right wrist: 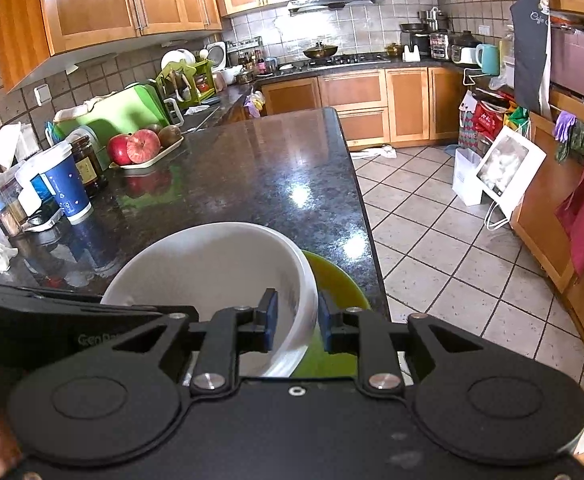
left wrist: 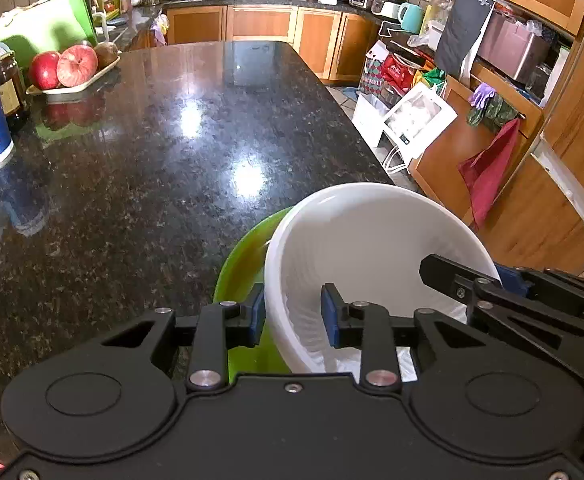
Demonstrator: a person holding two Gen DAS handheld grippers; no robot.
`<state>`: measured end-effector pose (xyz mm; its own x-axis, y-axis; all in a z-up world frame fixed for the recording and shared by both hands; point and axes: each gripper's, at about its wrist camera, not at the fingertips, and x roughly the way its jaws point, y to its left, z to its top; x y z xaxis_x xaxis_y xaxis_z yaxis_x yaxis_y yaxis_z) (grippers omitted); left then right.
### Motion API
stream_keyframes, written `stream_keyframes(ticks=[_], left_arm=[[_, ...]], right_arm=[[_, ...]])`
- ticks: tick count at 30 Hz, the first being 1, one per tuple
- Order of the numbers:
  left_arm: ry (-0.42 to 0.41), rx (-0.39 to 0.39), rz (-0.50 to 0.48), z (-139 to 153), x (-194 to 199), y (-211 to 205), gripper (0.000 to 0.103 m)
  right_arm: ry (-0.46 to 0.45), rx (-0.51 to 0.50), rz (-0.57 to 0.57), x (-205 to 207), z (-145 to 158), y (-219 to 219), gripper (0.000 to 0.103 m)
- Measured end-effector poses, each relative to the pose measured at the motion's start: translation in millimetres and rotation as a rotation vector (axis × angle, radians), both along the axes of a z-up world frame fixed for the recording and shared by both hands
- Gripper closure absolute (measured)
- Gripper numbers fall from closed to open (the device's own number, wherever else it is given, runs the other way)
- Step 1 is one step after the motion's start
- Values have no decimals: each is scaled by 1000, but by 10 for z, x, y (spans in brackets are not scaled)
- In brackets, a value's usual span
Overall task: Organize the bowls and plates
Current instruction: 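Lower the white bowl onto the green plate with the left gripper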
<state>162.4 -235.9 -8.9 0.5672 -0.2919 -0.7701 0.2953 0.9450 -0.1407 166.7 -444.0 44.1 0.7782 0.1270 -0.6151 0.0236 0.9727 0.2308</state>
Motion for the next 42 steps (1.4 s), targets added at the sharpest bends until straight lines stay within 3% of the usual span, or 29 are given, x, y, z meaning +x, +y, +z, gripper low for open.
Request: stream_keyframes(ticks=[2, 9, 24, 42], left_arm=[[-13, 3, -1, 3, -5, 5, 57], [-39, 3, 18, 32, -10, 28, 56], [-142, 16, 119, 246, -233, 114, 56], [-160, 84, 131, 295, -542, 163, 56]], right_arm=[[-4, -1, -3, -1, -1, -5, 71], [-45, -2, 0, -42, 47, -7, 65], [-165, -60, -18, -256, 224, 8, 64], [-211, -53, -88, -658, 399, 67, 64]])
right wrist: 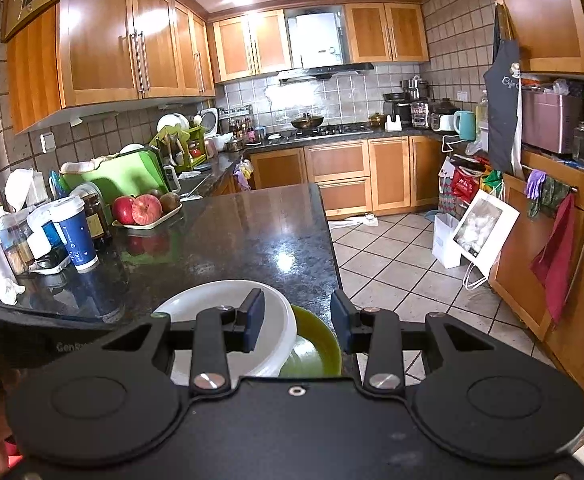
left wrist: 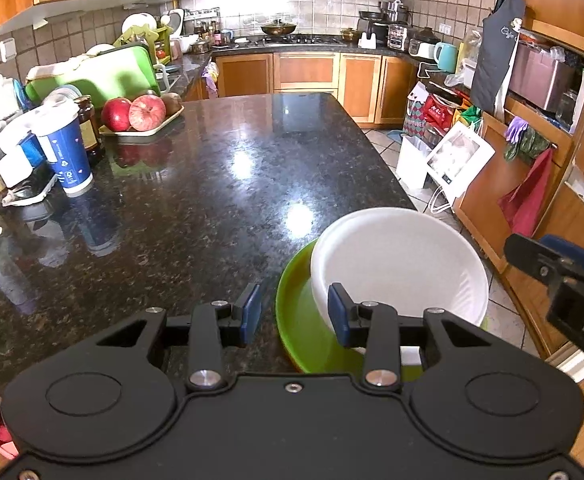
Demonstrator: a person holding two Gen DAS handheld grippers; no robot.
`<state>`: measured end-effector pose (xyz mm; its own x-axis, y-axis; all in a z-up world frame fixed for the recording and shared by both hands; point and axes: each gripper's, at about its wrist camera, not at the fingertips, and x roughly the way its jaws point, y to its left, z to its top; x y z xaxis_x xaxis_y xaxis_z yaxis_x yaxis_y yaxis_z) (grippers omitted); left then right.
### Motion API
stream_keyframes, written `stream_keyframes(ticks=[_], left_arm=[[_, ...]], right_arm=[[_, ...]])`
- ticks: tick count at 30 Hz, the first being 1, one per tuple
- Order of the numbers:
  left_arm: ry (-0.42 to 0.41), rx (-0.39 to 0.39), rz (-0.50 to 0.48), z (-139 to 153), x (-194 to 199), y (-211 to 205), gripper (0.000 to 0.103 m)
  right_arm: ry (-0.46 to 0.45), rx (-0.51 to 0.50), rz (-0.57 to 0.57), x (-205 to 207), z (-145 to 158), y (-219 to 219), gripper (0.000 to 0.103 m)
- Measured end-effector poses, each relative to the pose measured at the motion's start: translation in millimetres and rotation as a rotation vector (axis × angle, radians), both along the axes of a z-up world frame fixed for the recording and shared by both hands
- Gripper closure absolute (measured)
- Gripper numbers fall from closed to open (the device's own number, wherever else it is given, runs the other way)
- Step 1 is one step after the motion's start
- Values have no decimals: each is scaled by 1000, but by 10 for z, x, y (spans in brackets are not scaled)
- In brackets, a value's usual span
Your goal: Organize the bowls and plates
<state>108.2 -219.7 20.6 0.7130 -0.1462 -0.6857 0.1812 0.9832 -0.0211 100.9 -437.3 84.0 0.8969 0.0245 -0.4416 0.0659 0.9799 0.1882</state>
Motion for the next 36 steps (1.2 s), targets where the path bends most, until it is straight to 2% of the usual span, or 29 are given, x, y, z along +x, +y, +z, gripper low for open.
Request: stream_keyframes(ticks=[15, 36], left_arm=[[-66, 17, 60, 143, -385, 189, 56], [2, 24, 42, 11, -897, -1, 56]], right_arm=[[5, 13, 1, -431, 29, 216, 64], [56, -18, 23, -1021, 8, 223, 64]])
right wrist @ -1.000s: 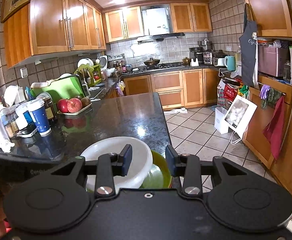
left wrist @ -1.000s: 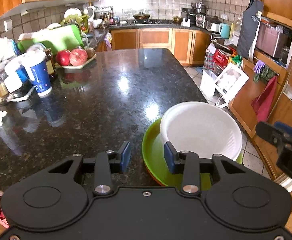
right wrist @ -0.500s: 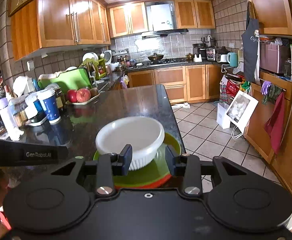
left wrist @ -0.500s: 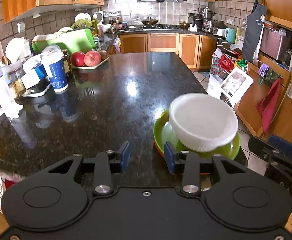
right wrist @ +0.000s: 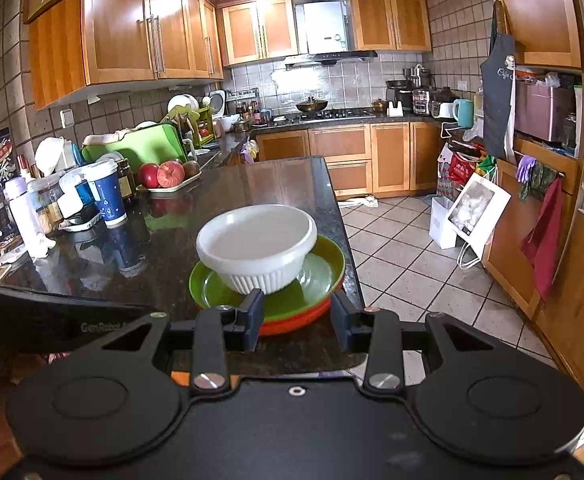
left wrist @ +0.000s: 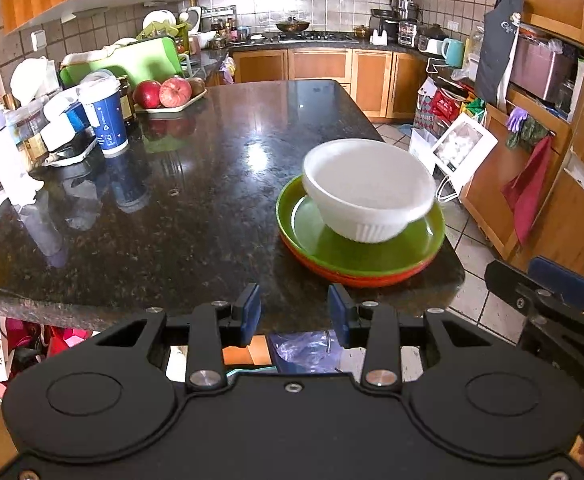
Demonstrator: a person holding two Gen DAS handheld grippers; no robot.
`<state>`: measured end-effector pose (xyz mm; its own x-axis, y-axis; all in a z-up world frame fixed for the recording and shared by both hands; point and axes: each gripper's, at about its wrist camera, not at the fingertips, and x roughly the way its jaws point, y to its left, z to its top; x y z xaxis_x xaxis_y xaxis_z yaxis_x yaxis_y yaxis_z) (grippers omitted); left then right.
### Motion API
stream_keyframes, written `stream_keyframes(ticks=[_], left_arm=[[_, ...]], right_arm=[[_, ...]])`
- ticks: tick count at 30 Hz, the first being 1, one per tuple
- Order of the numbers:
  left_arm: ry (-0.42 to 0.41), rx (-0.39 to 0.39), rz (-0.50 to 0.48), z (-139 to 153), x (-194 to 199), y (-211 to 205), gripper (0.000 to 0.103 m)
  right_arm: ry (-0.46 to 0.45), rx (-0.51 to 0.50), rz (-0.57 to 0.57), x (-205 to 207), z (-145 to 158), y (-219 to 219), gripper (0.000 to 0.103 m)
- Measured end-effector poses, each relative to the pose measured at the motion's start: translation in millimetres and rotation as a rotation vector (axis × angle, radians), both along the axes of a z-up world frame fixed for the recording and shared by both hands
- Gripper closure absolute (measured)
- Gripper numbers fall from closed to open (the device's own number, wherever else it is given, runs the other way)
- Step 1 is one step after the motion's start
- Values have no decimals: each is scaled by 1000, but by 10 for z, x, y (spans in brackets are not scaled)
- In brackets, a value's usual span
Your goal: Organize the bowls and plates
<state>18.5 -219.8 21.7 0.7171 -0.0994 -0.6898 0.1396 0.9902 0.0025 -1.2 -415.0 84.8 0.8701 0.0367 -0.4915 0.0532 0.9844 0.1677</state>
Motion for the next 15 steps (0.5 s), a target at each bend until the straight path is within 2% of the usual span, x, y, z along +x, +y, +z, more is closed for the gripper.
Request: stream_keyframes(ticks=[15], left_arm=[[-8, 18, -4, -13, -195, -130, 56]], right_arm=[[-3, -3, 4, -143, -25, -15, 64]])
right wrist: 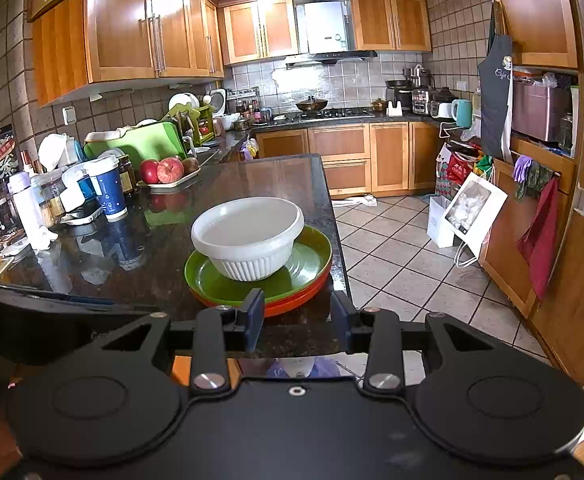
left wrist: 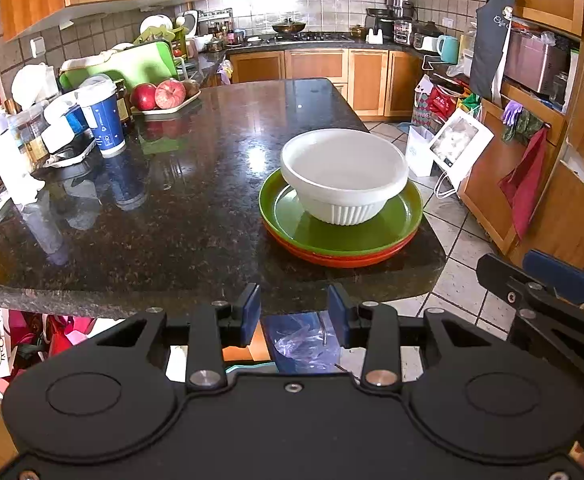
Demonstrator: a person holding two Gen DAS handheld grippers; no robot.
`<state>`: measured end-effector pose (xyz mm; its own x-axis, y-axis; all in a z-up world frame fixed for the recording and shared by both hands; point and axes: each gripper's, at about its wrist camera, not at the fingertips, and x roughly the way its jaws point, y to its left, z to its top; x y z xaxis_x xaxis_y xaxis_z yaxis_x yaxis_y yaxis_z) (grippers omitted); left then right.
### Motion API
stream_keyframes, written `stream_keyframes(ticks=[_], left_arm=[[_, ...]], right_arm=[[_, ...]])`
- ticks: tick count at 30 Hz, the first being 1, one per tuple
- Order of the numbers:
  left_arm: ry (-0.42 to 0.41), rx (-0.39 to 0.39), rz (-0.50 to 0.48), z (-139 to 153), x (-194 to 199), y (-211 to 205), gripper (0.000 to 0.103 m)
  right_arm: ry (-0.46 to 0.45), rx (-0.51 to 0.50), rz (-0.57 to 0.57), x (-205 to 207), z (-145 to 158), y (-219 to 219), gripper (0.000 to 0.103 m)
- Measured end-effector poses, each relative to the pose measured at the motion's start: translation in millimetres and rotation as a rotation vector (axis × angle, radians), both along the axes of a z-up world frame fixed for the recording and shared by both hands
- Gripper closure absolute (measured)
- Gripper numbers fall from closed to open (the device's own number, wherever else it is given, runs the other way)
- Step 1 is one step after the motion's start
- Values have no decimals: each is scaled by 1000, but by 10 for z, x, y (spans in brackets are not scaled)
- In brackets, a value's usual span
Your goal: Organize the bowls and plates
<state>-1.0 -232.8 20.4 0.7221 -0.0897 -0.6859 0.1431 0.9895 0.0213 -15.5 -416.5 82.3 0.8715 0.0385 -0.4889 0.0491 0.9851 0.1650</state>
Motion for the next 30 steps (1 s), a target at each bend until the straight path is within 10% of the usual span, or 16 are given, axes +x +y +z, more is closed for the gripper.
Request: stream_keyframes(ticks=[30], left_arm=[[-17, 0, -24, 27, -116, -95, 56]], right_arm=[[2, 2, 6, -75, -25, -14, 64]])
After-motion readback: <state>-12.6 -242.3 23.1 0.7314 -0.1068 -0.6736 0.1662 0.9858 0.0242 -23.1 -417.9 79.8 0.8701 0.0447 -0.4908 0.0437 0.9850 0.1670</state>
